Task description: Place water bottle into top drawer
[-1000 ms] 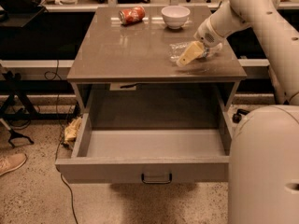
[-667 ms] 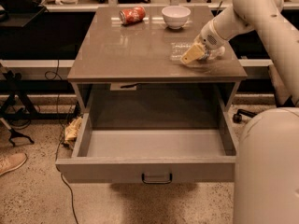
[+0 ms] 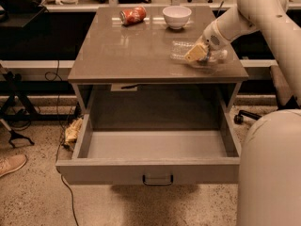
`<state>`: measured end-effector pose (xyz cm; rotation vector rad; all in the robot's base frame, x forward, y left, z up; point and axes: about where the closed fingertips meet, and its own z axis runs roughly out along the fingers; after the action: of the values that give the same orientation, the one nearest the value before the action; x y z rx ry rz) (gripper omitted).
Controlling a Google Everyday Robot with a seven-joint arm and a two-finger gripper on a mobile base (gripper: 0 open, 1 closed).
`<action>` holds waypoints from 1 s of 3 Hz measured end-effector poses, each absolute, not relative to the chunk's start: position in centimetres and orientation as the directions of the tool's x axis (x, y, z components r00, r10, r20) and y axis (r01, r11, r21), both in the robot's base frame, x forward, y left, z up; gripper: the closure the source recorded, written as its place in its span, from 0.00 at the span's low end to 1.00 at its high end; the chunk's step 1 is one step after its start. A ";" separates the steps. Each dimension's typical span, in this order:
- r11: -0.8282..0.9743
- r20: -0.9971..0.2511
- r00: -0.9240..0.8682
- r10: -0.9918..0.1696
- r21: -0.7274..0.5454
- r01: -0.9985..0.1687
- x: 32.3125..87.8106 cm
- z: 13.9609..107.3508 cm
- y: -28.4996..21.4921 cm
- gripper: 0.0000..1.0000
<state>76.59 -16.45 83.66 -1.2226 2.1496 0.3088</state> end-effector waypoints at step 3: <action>0.459 -0.630 -0.301 -0.716 -0.100 -0.883 71.6 86.1 -14.9 1.00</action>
Offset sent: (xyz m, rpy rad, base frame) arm -0.1458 0.0231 0.0764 0.0170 -0.0109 0.2409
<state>71.62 -14.94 86.11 -1.3262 2.0999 0.3527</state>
